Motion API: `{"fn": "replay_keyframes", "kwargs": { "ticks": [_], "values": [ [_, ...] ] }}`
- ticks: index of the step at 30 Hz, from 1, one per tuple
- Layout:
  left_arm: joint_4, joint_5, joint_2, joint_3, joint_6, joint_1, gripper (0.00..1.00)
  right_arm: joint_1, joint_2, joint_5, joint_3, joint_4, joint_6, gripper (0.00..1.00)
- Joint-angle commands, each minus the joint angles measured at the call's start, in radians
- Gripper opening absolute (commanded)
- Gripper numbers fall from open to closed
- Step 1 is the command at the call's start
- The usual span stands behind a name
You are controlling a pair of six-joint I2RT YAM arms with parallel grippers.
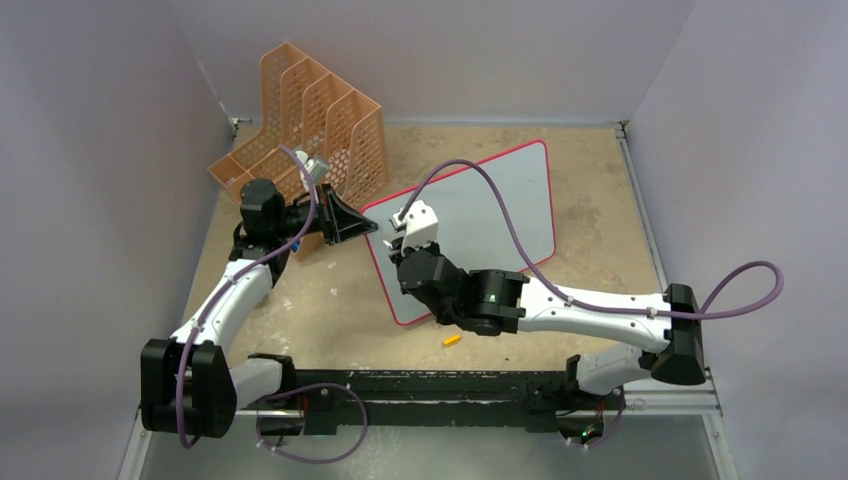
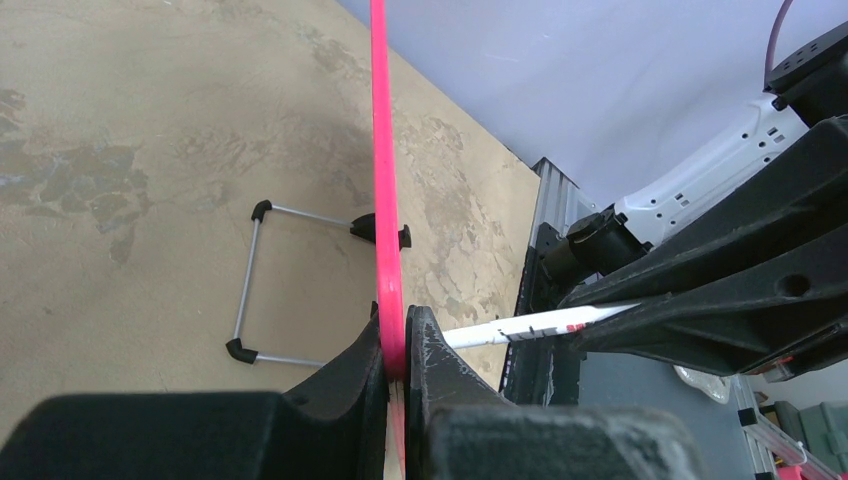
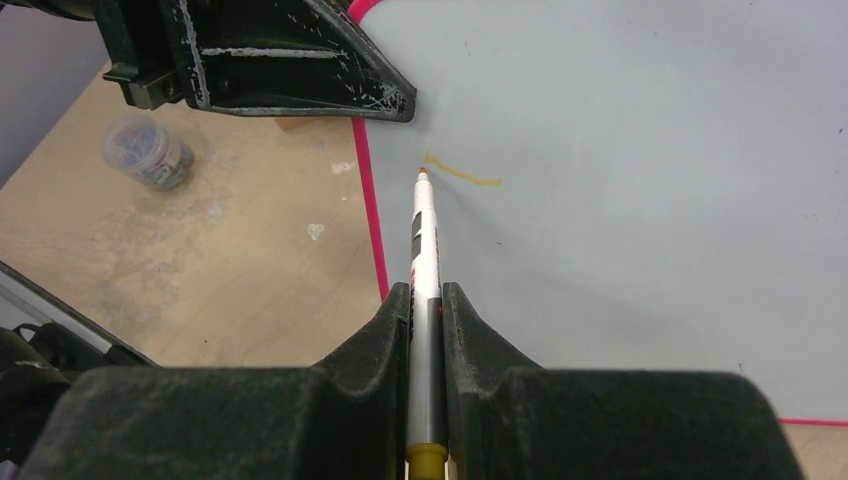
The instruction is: Write a sentence on the whiteboard
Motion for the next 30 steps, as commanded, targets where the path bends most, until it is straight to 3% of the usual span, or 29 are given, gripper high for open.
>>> {"fn": "replay_keyframes", "kwargs": {
  "ticks": [1,30],
  "values": [
    [0.04,0.043,-0.011,0.017,0.051,0.002,0.0,0.004,0.017,0.019,0.065,-0.01,0.013,0.0],
    [0.043,0.05,-0.009,0.017,0.051,0.002,0.0,0.003,0.048,0.052,0.084,-0.044,0.038,0.0]
  ]
}}
